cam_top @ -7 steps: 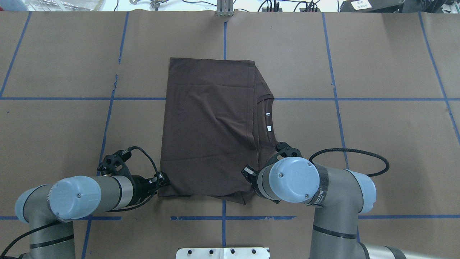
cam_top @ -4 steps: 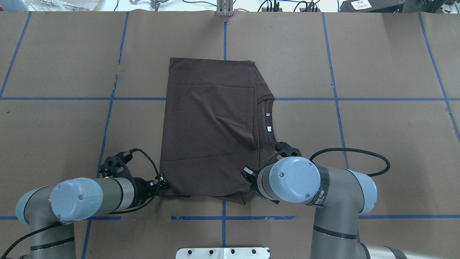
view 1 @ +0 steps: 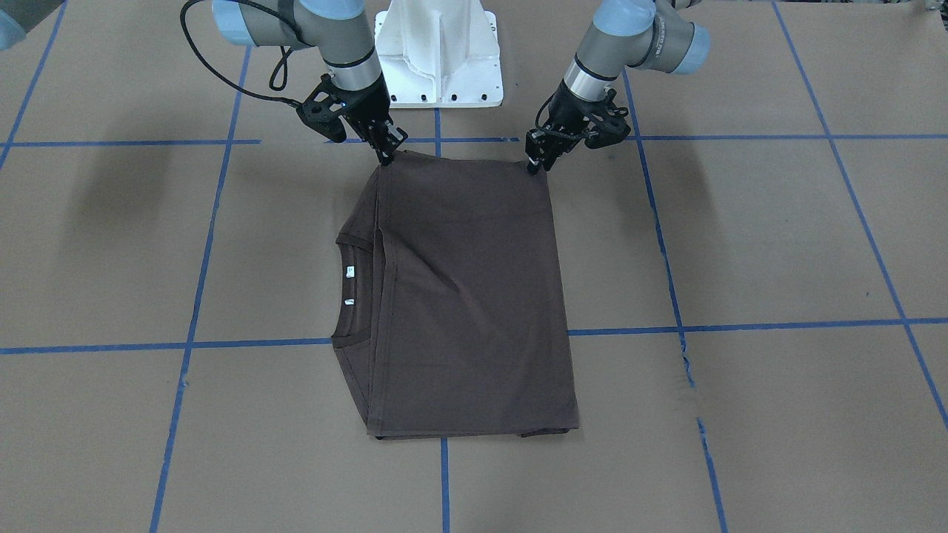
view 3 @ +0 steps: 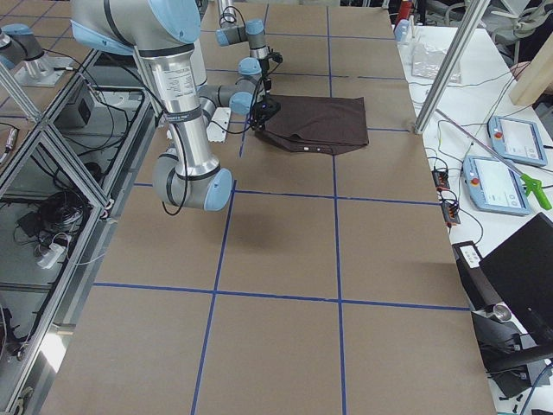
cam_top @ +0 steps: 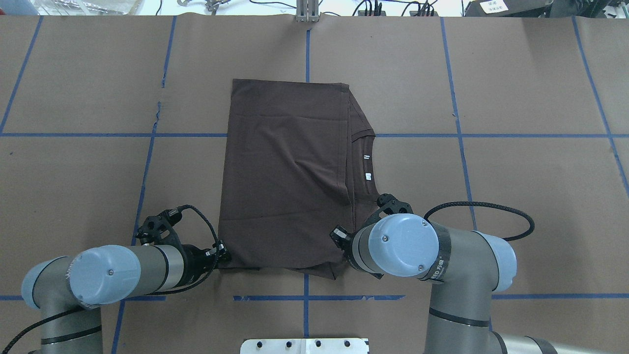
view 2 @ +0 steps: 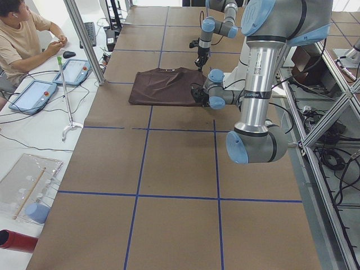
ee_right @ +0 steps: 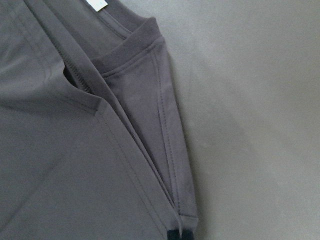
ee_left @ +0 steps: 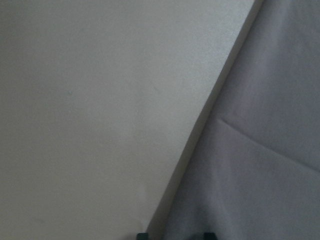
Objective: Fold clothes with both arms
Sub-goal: 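Grasp the near edge of the shirt with both grippers, then lift the near edge with both grippers and fold it away from the robot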
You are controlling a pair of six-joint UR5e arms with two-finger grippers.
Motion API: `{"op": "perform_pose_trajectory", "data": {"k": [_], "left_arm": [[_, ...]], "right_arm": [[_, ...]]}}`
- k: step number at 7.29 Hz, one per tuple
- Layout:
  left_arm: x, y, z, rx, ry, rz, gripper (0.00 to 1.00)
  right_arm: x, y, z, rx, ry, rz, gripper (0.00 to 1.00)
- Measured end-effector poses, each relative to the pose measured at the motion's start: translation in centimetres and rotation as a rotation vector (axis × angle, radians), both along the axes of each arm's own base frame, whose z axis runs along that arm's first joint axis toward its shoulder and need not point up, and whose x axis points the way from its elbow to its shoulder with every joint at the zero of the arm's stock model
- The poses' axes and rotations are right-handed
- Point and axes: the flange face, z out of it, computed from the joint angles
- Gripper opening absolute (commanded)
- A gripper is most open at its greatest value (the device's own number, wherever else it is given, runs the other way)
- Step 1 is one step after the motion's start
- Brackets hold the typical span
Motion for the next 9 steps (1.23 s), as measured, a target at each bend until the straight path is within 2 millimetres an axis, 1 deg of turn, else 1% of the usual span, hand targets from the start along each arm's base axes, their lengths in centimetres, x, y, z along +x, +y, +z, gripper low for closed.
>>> {"op": "perform_pose_trajectory", "data": {"k": [3, 4, 5, 6, 8, 9], "left_arm": [[0.0, 0.3, -0.2, 0.001, 0.005, 0.005, 0.0], [-0.4, 0.6, -0.9, 0.004, 0.017, 0.01, 0.0], [-1.0, 1.1, -2.1, 0.006, 0.033, 0.019, 0.0], [-1.7, 1.8, -3.5, 0.002, 0.046, 0.027, 0.0], [-3.1, 3.7, -6.8, -0.034, 0.079, 0.04, 0.0], [-3.7, 4.7, -8.3, -0.055, 0.091, 0.048, 0.0]], "right_arm": [[0.0, 0.0, 0.0, 0.0, 0.0, 0.0, 0.0], [0.1, 0.0, 0.1, 0.0, 0.0, 0.001, 0.0], [0.5, 0.0, 0.2, -0.002, 0.0, 0.003, 0.0], [1.7, 0.7, 0.6, -0.003, -0.005, 0.0, 0.0], [4.8, 4.1, 0.5, -0.02, -0.038, -0.02, 0.0], [6.0, 5.6, 0.4, -0.036, -0.05, -0.026, 0.0]]}}
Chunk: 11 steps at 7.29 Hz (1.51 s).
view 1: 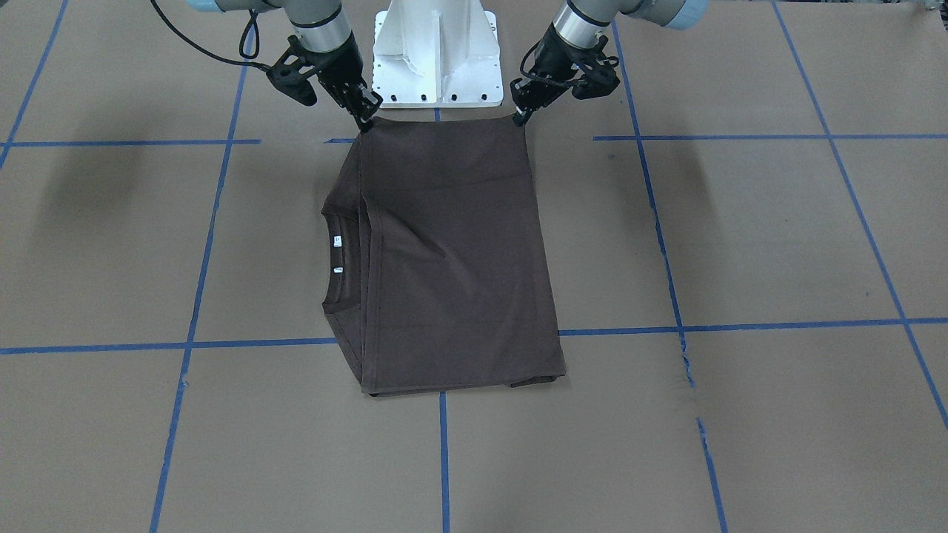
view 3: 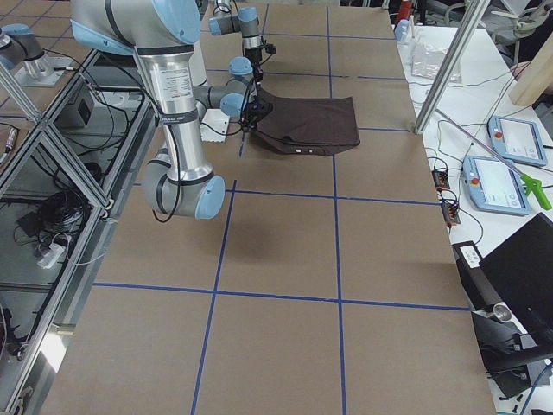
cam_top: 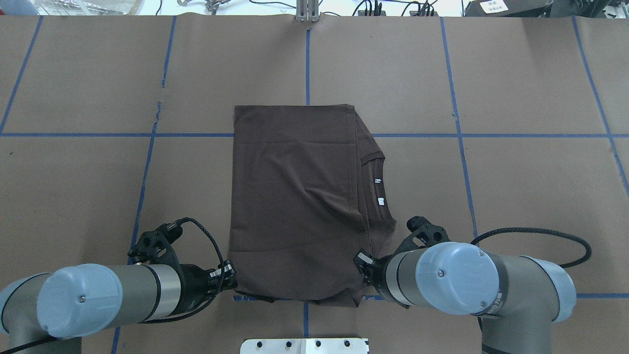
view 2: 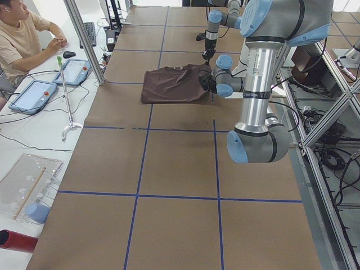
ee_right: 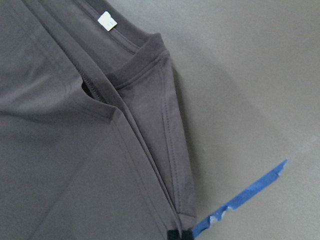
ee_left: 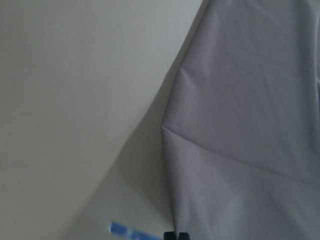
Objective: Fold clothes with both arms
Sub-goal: 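Lift the near edge with both grippers and fold it away from the robot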
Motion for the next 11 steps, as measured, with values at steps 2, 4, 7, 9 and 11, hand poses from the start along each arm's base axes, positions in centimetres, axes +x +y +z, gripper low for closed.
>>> {"op": "perform_pose_trajectory", "data": {"k": [2, 4, 7, 9, 11], "left_arm": [[-1.1, 0.8, -3.2, -0.012, 0.03, 0.009, 0.0], [-1.6, -2.3, -6.3, 0.012, 0.004, -0.038, 0.0], [-2.5, -9.3, -6.8, 0.101, -0.049, -0.096, 0.0], [-1.7, -14.1, -6.0, 0.147, -0.104, -0.132, 0.0], [-1.0, -19.9, -5.3, 0.192, -0.148, -0.181, 0.0]], "right_arm": [[2.0, 0.3, -0.9, -0.009, -0.022, 0.01, 0.0], [2.5, -4.1, -2.1, 0.019, -0.017, 0.065, 0.0], [3.0, -11.7, -3.2, 0.03, -0.008, 0.093, 0.0], [2.3, -16.6, -3.4, 0.049, 0.019, 0.114, 0.0], [1.2, -22.8, -3.4, 0.064, 0.063, 0.12, 0.0]]}}
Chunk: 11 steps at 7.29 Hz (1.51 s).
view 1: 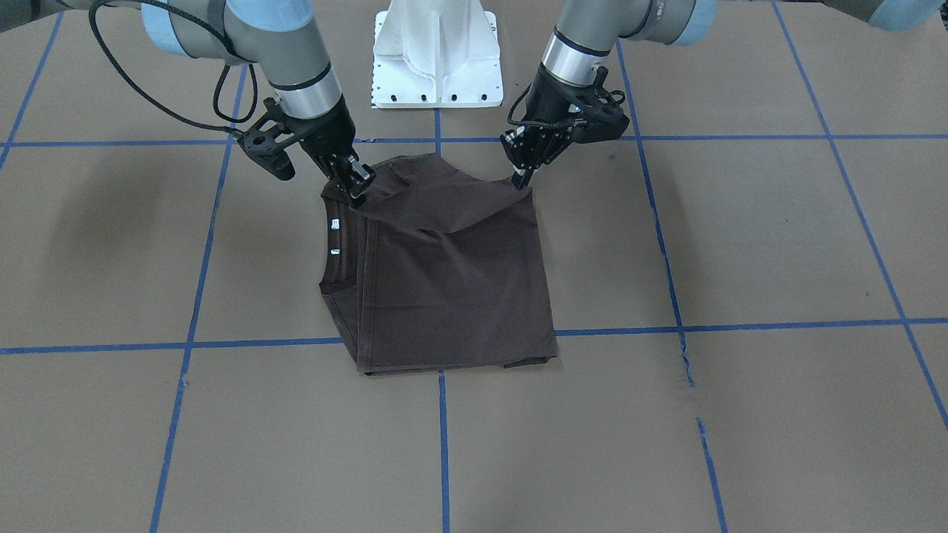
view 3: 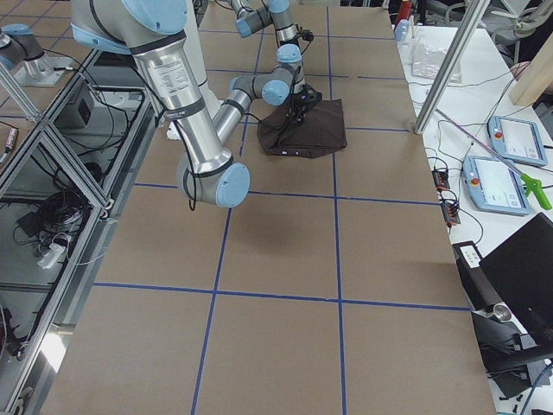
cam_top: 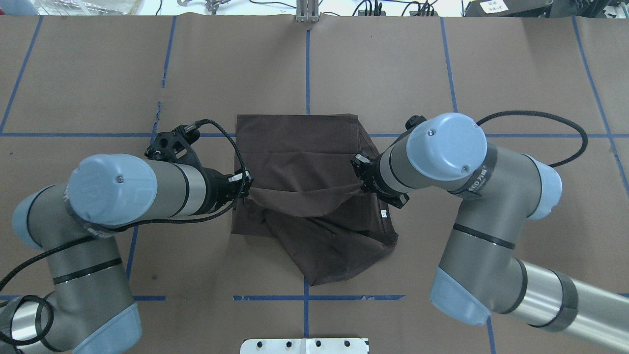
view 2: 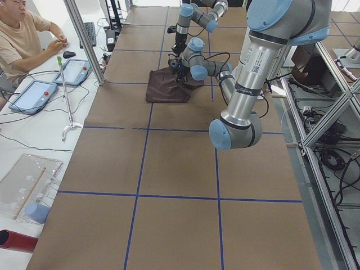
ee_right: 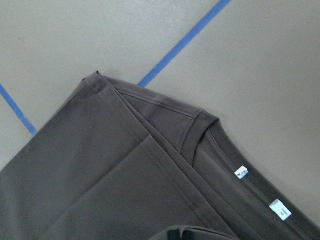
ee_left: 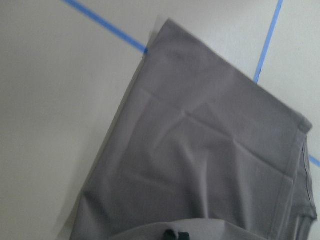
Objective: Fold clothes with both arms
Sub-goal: 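Lift the near edge with both grippers and fold it away from the robot, then release the shirt and raise both grippers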
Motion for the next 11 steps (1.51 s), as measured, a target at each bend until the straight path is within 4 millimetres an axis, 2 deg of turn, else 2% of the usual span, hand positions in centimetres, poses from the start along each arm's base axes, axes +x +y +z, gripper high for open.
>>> {"op": "perform_pose_trajectory", "data": {"k": [1, 2, 3, 4, 5, 6, 8, 9, 10, 11], "left_arm": [[0.6, -3.4, 0.8, 0.026, -0.014, -0.026, 0.0], [1.6, -6.9, 2.1, 0.05, -0.031, -0.047, 0.14], [3.0, -10.4, 3.9, 0.07, -0.058, -0.06, 0.19], [3.9, -14.0, 5.6, 0.09, -0.081, -0.075, 0.76], [3.9, -17.2, 7.0, 0.119, -0.101, -0.089, 0.85], [3.2, -19.2, 7.5, 0.155, -0.119, -0.094, 0.86], [0.8, -21.2, 7.0, 0.177, -0.104, -0.087, 0.86], [-1.1, -21.8, 6.2, 0.174, -0.074, -0.071, 0.86], [-3.5, -21.9, 5.5, 0.173, -0.041, -0.055, 0.85], [-6.2, -21.4, 5.8, 0.168, -0.01, -0.033, 0.85]], "right_arm": [[-1.0, -3.7, -0.3, -0.007, 0.023, 0.0, 0.01], [-2.3, -7.2, 0.0, -0.005, 0.04, -0.001, 0.31], [-3.5, -10.4, 1.3, 0.012, 0.044, -0.003, 0.44], [-4.5, -13.9, 2.9, 0.037, 0.048, -0.009, 0.99], [-4.6, -16.7, 3.7, 0.068, 0.055, -0.023, 1.0], [-4.4, -18.2, 3.8, 0.1, 0.06, -0.042, 1.0], [-2.7, -19.7, 1.9, 0.135, 0.031, -0.055, 1.0], [-1.4, -19.5, 0.3, 0.139, -0.008, -0.064, 1.0], [-0.9, -17.7, -0.9, 0.133, -0.049, -0.071, 0.97], [-1.4, -14.5, -1.7, 0.121, -0.086, -0.076, 0.69]]}}
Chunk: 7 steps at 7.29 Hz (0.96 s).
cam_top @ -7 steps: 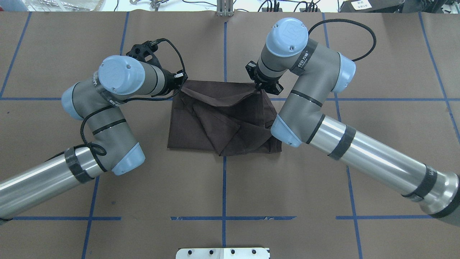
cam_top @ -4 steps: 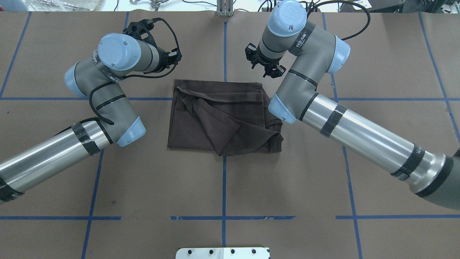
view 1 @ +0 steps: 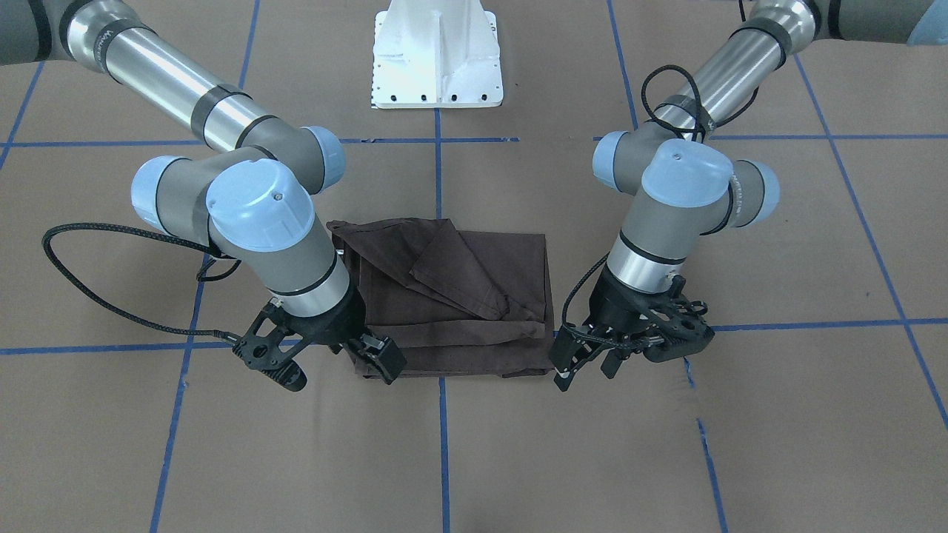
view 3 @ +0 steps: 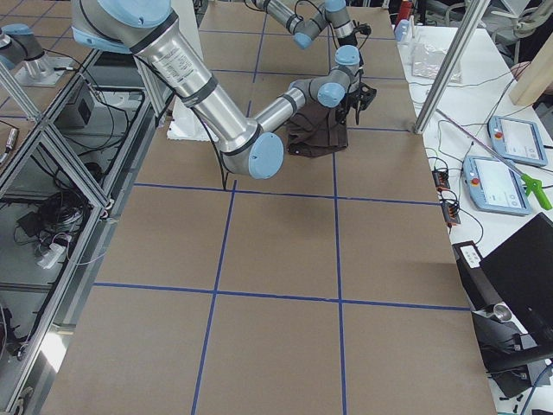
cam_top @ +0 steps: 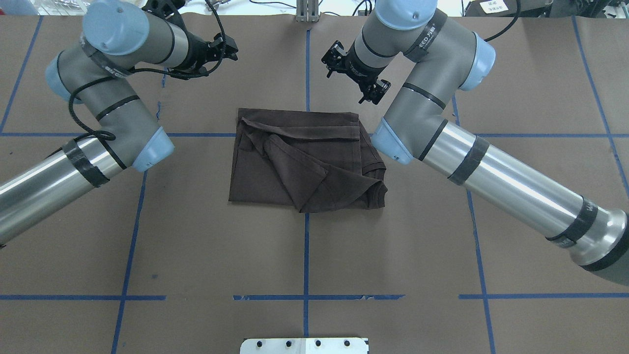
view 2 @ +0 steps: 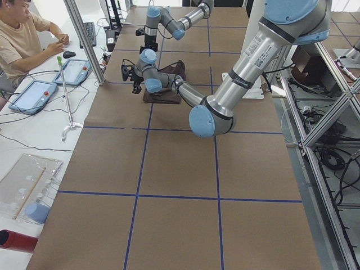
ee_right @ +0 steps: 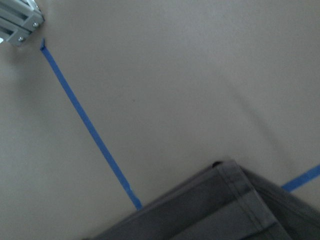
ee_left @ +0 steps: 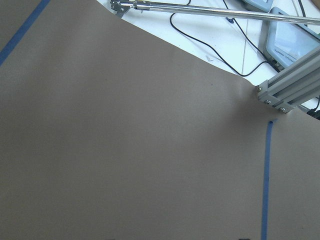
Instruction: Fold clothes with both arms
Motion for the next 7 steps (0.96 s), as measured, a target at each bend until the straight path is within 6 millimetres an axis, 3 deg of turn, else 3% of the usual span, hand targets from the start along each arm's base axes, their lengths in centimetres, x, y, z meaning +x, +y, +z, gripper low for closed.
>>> {"op": "perform_pose_trajectory", "data": {"k": [1, 4, 5, 7], "left_arm": [[-1.9, 0.4, 0.7, -0.005, 0.014, 0.015, 0.85], [-4.0, 0.6, 1.4, -0.013, 0.024, 0.013, 0.85], [-4.4, 0.5, 1.4, -0.014, 0.026, 0.008, 0.85], [-4.9, 0.5, 1.5, -0.023, 0.031, 0.0, 0.85]], "right_arm": [[-1.2, 3.8, -0.6, 0.0, -0.023, -0.019, 0.19], [-7.1, 15.8, -2.2, 0.056, -0.002, -0.105, 0.18], [-9.1, 18.5, -2.1, 0.084, 0.017, -0.13, 0.19], [-11.0, 21.0, -1.9, 0.216, 0.077, -0.218, 0.25]]}}
